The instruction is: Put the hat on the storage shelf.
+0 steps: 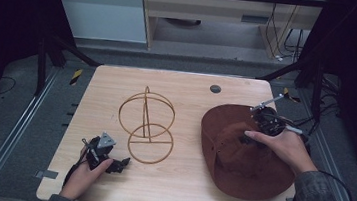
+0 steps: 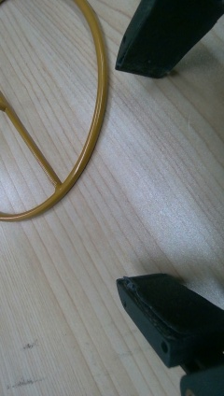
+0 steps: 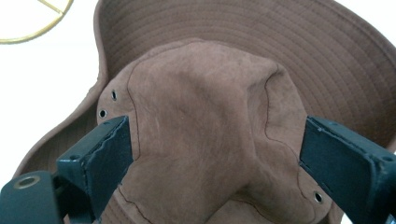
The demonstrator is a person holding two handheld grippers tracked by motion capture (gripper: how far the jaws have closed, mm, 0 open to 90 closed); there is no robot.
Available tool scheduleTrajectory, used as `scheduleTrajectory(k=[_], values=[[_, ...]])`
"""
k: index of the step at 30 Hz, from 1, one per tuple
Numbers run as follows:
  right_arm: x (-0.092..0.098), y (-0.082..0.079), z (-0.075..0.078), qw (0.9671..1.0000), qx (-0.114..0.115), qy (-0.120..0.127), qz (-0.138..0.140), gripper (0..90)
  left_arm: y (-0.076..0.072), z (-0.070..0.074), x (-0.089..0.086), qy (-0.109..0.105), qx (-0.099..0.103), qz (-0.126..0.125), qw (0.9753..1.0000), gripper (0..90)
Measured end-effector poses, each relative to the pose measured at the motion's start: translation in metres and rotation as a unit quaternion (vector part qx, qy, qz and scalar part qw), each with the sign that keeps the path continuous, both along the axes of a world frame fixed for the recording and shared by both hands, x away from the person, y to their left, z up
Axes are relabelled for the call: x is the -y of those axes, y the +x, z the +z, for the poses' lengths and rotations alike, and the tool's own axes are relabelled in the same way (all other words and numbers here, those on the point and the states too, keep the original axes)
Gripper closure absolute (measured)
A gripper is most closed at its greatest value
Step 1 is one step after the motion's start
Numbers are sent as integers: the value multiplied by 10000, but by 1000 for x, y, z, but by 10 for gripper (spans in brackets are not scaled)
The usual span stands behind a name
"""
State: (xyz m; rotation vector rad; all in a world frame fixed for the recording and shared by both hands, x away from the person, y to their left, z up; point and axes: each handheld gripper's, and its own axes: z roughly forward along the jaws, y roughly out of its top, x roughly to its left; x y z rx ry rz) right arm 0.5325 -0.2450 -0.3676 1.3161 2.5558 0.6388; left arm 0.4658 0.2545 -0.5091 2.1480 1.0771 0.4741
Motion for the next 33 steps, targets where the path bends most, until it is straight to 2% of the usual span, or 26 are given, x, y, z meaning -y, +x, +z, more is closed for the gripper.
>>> scheduleTrajectory(k=[7, 21, 28, 29, 31, 33], values=[[-2, 4, -10, 9999, -117, -51, 10, 122, 0, 0, 0, 2, 1, -1, 10000, 0], [-4, 10, -18, 9994, -264, -174, 115, 185, 0, 0, 0, 1, 1, -1, 10000, 0], [-5, 11, -26, 9988, -363, -239, 209, 259, 0, 0, 0, 1, 0, -1, 10000, 0], [-6, 10, -29, 9984, -379, -313, 268, 345, 0, 0, 0, 0, 1, 0, 10000, 0], [-6, 10, -29, 9984, -378, -330, 280, 381, 0, 0, 0, 1, 1, -1, 10000, 0], [-6, 10, -29, 9984, -334, -313, 329, 522, 0, 0, 0, 0, 1, 0, 10000, 0]])
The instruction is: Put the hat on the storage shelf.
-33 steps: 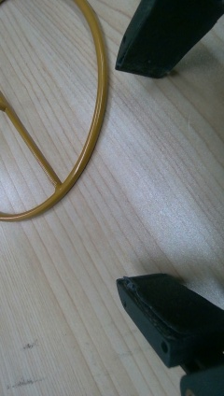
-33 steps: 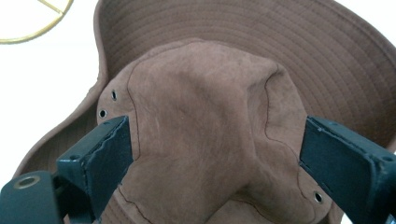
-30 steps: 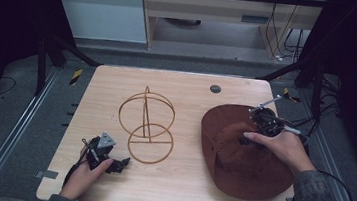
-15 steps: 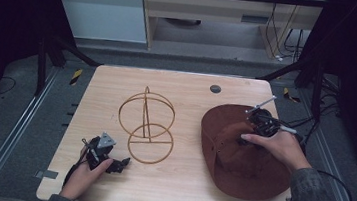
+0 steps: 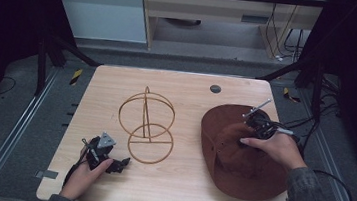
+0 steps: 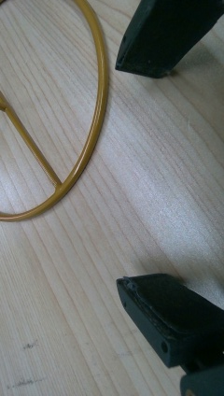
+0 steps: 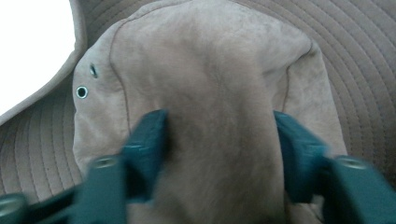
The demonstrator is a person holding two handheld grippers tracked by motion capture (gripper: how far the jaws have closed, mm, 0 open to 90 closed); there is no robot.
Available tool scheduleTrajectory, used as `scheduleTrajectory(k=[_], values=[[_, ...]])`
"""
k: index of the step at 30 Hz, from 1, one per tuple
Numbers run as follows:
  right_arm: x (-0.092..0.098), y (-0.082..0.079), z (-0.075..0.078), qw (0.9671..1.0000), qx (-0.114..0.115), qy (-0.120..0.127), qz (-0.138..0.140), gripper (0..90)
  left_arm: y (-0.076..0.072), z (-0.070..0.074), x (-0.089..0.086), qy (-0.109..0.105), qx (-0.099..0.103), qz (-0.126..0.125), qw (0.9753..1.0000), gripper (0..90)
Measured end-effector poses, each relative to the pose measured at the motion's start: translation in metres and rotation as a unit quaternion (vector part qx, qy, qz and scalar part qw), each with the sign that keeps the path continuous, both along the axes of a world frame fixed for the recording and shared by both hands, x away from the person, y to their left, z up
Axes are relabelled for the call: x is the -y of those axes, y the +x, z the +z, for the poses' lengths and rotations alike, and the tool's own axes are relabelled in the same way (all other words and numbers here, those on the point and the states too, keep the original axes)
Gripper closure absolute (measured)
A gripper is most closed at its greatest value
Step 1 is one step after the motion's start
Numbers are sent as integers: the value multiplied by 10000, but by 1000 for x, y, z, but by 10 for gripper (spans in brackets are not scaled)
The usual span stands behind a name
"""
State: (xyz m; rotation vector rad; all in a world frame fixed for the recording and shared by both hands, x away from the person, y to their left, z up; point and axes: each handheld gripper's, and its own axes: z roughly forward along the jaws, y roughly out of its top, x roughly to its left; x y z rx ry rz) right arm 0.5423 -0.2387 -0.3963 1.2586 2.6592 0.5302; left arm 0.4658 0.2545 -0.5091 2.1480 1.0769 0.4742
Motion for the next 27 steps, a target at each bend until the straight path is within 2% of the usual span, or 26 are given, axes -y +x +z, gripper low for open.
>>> scheduleTrajectory(k=[3, 5, 7, 10, 18, 27], values=[[1, -1, 2, 10000, 3, 36, 71, 745, 0, 0, 0, 0, 0, 0, 10000, 0], [2, -1, 2, 9999, 5, 102, 138, 833, 0, 0, 0, 1, 0, -1, 10000, 0], [3, -2, 2, 9998, -2, 129, 145, 876, 0, 0, 0, 1, -1, -1, 10000, 0], [4, -3, 5, 9996, -16, 206, 166, 887, 0, 0, 0, 1, -1, -1, 10000, 0], [4, -15, 25, 9989, 189, 382, 200, 889, 0, 0, 0, 1, 0, 0, 10000, 0], [0, -23, 48, 9985, 265, 405, 248, 888, 0, 0, 0, 1, 0, -1, 10000, 0]])
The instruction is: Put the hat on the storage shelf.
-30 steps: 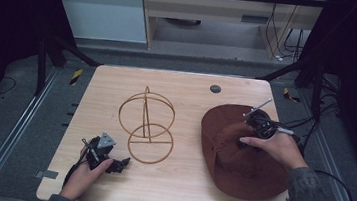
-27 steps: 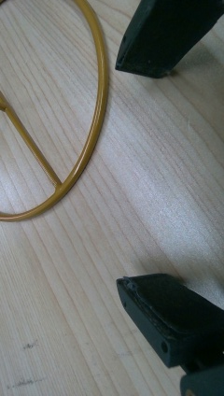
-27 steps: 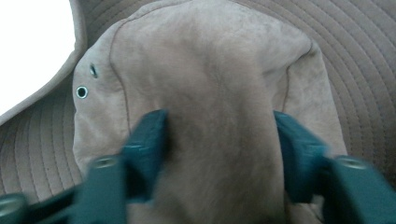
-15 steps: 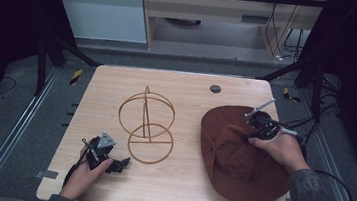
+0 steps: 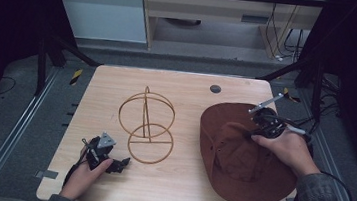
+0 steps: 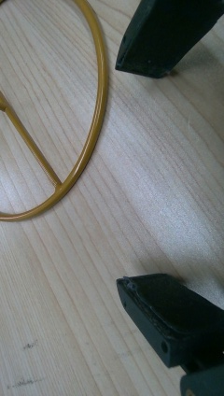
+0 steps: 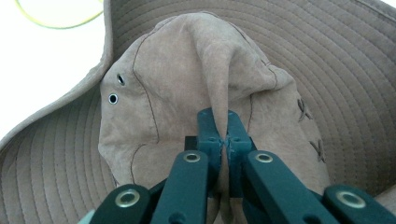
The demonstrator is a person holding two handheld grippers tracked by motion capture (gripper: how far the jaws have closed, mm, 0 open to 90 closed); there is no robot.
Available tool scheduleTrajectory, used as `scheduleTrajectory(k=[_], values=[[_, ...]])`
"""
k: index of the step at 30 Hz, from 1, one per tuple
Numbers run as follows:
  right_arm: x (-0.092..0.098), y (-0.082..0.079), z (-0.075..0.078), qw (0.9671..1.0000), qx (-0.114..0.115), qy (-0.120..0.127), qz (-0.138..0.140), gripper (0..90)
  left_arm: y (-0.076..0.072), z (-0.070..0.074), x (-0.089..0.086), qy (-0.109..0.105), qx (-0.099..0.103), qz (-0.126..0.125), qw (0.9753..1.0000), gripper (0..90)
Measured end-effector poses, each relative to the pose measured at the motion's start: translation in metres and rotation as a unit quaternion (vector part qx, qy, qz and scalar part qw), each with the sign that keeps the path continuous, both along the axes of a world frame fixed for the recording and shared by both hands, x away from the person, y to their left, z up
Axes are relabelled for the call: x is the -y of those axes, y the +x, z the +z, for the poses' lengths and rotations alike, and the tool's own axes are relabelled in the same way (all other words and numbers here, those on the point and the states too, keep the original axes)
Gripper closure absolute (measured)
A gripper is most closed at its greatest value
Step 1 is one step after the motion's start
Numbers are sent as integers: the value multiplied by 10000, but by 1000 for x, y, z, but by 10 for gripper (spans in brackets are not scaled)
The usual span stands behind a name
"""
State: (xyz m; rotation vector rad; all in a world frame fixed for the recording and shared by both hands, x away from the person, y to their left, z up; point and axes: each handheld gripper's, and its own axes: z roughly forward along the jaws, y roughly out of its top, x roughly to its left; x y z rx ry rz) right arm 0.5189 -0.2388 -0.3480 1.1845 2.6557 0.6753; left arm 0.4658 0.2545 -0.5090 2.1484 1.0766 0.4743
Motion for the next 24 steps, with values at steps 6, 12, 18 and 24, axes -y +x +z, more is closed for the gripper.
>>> scheduleTrajectory(k=[6, 12, 18, 24], values=[[-5, 0, 15, 10000, 49, -52, 32, 887, 0, 0, 0, -26, -2, 19, 10000, 0], [-8, 0, 25, 10000, 68, -36, 27, 887, 0, 0, 0, -18, 4, 12, 10000, 0], [-8, -4, 40, 9997, 211, 101, -24, 888, 0, 0, 0, -16, 5, 7, 10000, 0], [-7, -11, 57, 9979, 457, 448, -48, 888, 0, 0, 0, -19, 4, -7, 10000, 0]])
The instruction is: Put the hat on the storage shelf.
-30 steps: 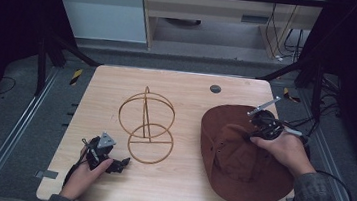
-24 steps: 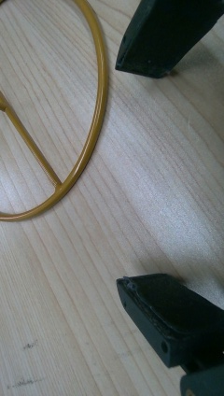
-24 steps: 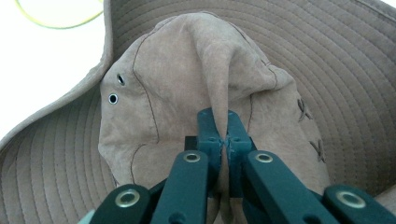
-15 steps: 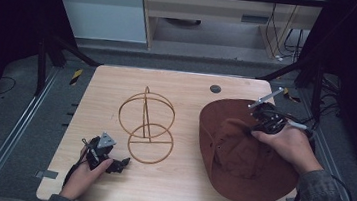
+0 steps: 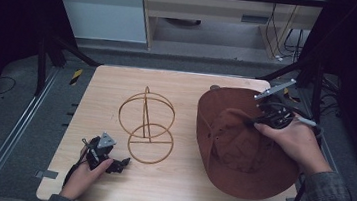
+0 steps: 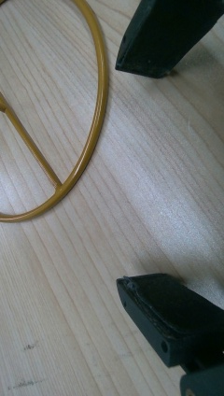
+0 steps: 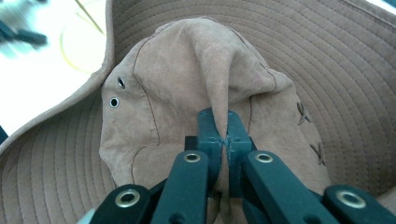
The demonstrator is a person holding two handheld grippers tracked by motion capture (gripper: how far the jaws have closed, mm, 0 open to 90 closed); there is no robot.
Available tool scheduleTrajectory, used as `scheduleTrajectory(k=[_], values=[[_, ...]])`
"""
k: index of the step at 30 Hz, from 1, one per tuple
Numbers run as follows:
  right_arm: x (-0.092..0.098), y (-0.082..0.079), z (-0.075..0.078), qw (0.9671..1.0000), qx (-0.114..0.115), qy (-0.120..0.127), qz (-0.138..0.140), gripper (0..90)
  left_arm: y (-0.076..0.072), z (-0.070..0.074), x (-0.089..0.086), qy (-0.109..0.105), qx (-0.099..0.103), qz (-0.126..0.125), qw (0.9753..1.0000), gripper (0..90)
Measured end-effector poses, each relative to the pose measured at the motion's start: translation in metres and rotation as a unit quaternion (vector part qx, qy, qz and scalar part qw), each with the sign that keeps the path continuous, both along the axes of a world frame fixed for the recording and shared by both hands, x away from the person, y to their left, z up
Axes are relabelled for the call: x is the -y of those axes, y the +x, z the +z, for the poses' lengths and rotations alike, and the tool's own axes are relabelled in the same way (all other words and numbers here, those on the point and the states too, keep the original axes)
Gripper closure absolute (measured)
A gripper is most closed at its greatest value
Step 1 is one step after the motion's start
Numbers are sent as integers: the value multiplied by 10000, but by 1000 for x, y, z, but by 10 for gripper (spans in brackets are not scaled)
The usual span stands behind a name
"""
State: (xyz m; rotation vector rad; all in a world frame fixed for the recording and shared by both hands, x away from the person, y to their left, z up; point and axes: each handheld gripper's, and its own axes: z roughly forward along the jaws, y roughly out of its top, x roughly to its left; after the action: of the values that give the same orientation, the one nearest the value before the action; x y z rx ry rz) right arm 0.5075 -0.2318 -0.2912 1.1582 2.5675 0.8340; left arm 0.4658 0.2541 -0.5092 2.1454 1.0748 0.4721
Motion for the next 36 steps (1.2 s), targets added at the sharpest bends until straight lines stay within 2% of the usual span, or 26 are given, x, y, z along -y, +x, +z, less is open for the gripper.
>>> scheduleTrajectory(k=[1, 9, 16, 22, 29, 36], values=[[1, 0, 5, 9999, 87, 62, 20, 889, 0, 0, 0, 3, 2, -1, 10000, 0], [-3, 1, 19, 9998, 159, 83, 82, 888, 0, 0, 0, 1, -1, 2, 10000, 0], [-2, 1, 35, 9993, 214, 293, 89, 889, 0, 0, 0, -1, -4, 13, 10000, 0], [-9, 0, 54, 9995, 313, 98, -26, 889, 0, 0, 0, 7, -11, 15, 10000, 0], [-17, 0, 70, 9992, 354, 163, 44, 889, -1, 0, 0, 7, -15, 5, 10000, 0], [-20, -1, 78, 9990, 393, 229, 56, 890, -1, 0, 0, 11, -14, 5, 10000, 0]])
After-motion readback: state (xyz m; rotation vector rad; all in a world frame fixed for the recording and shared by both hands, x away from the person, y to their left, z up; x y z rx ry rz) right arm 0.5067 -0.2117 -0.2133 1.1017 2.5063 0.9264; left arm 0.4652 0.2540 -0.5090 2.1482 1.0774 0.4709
